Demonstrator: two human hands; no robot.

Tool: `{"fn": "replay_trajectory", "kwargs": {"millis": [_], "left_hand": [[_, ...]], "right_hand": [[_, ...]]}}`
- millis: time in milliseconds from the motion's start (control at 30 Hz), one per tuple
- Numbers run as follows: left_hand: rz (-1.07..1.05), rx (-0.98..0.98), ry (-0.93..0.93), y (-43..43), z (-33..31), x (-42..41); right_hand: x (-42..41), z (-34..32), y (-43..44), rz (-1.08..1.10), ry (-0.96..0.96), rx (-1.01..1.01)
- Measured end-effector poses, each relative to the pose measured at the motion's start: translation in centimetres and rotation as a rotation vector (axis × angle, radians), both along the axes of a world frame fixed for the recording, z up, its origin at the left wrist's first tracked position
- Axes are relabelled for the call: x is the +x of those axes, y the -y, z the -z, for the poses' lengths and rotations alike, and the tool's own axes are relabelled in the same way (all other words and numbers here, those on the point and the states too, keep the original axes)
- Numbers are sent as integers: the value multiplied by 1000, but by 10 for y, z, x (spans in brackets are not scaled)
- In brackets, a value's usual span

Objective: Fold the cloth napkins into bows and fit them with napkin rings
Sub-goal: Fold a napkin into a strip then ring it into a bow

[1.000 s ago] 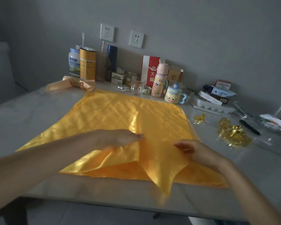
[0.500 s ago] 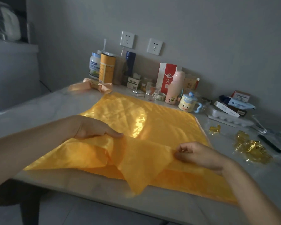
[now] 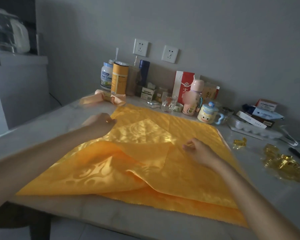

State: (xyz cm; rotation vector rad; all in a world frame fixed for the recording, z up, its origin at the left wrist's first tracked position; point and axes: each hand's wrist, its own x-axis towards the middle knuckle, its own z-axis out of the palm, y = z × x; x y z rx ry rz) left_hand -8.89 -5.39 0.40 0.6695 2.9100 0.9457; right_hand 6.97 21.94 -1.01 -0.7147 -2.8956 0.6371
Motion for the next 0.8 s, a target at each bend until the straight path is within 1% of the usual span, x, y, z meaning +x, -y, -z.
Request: {"fn": "replay_trajectory", "kwargs": {"millis": [33, 67, 100, 133, 167, 233, 267, 300, 367, 433, 467, 500, 533, 567, 633, 700, 733, 767, 800], "left_hand": [[36, -23, -87, 4, -2, 10], [91, -57, -113, 7, -2, 24], [158, -97, -83, 8, -1, 38], [219, -146, -46, 8, 0, 55], [279, -244, -21, 7, 3, 73], [389, -375, -88, 2, 14, 99], [422, -428, -127, 2, 19, 109], [452, -471, -141, 2, 21, 118], [523, -524, -201, 4, 35, 124], [567, -579, -366, 6, 46, 119], [519, -593, -366, 9, 43, 120], [493, -579, -419, 9, 43, 118], [496, -595, -339, 8, 40, 117], [495, -540, -360, 6, 43, 114], [491, -661, -231, 9, 40, 112], [513, -762, -225, 13, 40, 103], [539, -809, -185, 16, 42, 98], [565, -843, -106, 21, 35, 96], [592, -867, -7, 25, 29, 93]], "right_hand": [[3, 4, 7, -35, -34, 55], [11, 5, 16, -84, -79, 142], [18, 6, 27, -141, -128, 200], [28, 5, 40, -204, -161, 188], [38, 3, 53, -271, -151, 111], [58, -3, 77, -359, -39, -124], [64, -3, 83, -397, 21, -157], [69, 0, 86, -440, 61, -102], [72, 8, 85, -481, 30, 46], [69, 10, 81, -466, -67, 80], [67, 8, 79, -460, -103, 78], [66, 8, 76, -455, -109, 83], [66, 7, 74, -452, -91, 100], [66, 6, 70, -448, -65, 148], [69, 2, 65, -424, -5, 280], [73, -7, 64, -386, 76, 432], [75, -13, 63, -367, 122, 476], [77, -18, 63, -363, 175, 475], [79, -23, 63, -376, 222, 391]]}}
